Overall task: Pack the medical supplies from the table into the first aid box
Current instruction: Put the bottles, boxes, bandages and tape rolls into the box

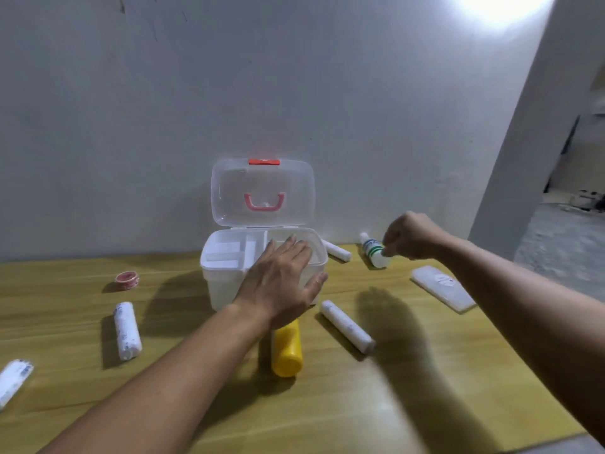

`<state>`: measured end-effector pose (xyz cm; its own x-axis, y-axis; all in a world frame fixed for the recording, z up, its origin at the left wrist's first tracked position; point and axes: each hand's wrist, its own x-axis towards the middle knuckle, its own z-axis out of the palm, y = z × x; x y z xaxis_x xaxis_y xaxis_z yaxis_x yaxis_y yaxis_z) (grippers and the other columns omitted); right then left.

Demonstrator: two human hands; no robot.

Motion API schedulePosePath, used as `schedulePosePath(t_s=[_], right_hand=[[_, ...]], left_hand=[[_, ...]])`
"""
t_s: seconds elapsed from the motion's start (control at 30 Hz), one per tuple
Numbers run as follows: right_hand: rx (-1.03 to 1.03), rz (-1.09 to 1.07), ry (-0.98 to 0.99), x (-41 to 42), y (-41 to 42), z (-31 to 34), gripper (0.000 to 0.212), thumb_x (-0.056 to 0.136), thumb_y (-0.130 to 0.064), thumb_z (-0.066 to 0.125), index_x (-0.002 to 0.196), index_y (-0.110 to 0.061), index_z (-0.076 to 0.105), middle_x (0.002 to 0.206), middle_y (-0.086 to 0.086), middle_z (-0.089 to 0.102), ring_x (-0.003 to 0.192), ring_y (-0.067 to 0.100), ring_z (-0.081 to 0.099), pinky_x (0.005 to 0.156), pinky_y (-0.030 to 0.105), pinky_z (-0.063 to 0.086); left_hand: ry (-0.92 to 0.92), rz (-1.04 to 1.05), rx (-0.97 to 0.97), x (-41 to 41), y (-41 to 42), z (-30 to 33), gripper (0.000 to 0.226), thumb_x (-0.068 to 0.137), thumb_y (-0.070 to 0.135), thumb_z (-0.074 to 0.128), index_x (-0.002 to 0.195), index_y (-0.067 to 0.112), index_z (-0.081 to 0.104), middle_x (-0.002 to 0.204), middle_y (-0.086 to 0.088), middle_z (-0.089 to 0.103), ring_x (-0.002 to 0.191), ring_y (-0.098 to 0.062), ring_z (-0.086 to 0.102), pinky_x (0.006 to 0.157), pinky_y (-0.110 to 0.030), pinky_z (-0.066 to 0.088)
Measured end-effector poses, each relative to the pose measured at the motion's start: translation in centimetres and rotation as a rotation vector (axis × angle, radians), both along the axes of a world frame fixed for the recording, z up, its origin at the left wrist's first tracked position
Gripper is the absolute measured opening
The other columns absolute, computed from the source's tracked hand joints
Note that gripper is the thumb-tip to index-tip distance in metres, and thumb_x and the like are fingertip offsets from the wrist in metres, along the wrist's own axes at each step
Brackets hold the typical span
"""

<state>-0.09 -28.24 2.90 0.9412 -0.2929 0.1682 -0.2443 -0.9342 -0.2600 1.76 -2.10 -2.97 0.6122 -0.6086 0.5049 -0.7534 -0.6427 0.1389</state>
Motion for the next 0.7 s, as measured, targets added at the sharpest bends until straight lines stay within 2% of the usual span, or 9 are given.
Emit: schedulePosePath(t_s=[0.07,0.17,0.23,0.3,0.4,0.53,0.63,0.7], right_hand=[[-0.053,-0.105,0.086,-1.5,-2.7,-1.3,0.022,0.069,-0.025,0.08,0.085,-0.01,0.077,0.083,0.009,0.073,0.08,0.027,0.066,0.072,0.033,0.055],[-0.101,-0.234,0.218,-3.5,-5.8,-3.4,0.033,0.071,-0.037,0.077,0.081,-0.006,0.07,0.077,0.009,0.067,0.071,0.026,0.062,0.059,0.029,0.049],[-0.093,-0.281,0.291,-4.6,-6.8,-4.9,0.042,0.069,-0.046,0.077,0.086,-0.01,0.064,0.08,0.006,0.061,0.074,0.025,0.059,0.063,0.029,0.047],[-0.069,-0.295,0.303,-5.4,-7.5,-6.1,0.05,0.063,-0.05,0.078,0.091,-0.013,0.06,0.087,0.004,0.062,0.079,0.025,0.061,0.067,0.031,0.051],[-0.056,-0.283,0.236,-5.7,-7.6,-6.7,0.046,0.066,-0.037,0.077,0.103,-0.012,0.064,0.097,0.008,0.064,0.085,0.026,0.061,0.073,0.036,0.055],[-0.048,-0.223,0.161,-5.4,-5.7,-4.8,0.041,0.07,-0.024,0.072,0.107,-0.007,0.066,0.103,0.015,0.067,0.088,0.032,0.063,0.077,0.041,0.058],[0.016,-0.119,0.083,-4.6,-2.5,-1.7,0.041,0.074,-0.016,0.074,0.112,-0.005,0.065,0.107,0.018,0.067,0.093,0.034,0.064,0.076,0.04,0.057],[0.05,-0.023,0.044,-3.9,0.1,0.3,0.053,0.075,-0.015,0.077,0.124,-0.009,0.059,0.117,0.016,0.065,0.101,0.032,0.063,0.085,0.043,0.056]], left_hand=[[-0.006,-0.05,0.028,-0.9,-1.7,0.0,0.061,0.095,0.05,0.036,0.145,0.014,0.034,0.156,-0.003,0.029,0.146,-0.014,0.015,0.119,-0.034,0.005],[-0.036,-0.06,0.071,-1.5,-3.5,-0.4,0.061,0.094,0.052,0.035,0.143,0.015,0.036,0.155,-0.001,0.032,0.146,-0.013,0.015,0.119,-0.033,0.002],[-0.038,-0.033,0.08,-1.7,-4.1,-0.5,0.059,0.094,0.052,0.036,0.139,0.014,0.043,0.151,-0.003,0.04,0.145,-0.014,0.021,0.119,-0.033,0.005],[-0.045,-0.015,0.078,-1.7,-4.3,-0.8,0.056,0.094,0.049,0.038,0.136,0.012,0.047,0.149,-0.003,0.043,0.143,-0.015,0.026,0.118,-0.031,0.007],[-0.032,-0.015,0.077,-1.6,-4.3,-0.9,0.058,0.095,0.048,0.04,0.139,0.012,0.044,0.151,-0.004,0.038,0.144,-0.015,0.025,0.118,-0.028,0.008],[-0.011,-0.035,0.061,-1.5,-4.0,-0.8,0.059,0.093,0.049,0.042,0.141,0.014,0.041,0.153,-0.002,0.036,0.144,-0.014,0.024,0.118,-0.028,0.008],[-0.041,0.009,0.026,-0.8,-2.9,-0.2,0.065,0.089,0.052,0.034,0.14,0.013,0.043,0.151,-0.005,0.039,0.143,-0.017,0.028,0.118,-0.038,0.013],[-0.061,0.087,-0.031,0.3,-1.3,0.3,0.067,0.084,0.049,0.027,0.133,0.01,0.051,0.146,-0.009,0.046,0.14,-0.022,0.035,0.116,-0.043,0.019]])
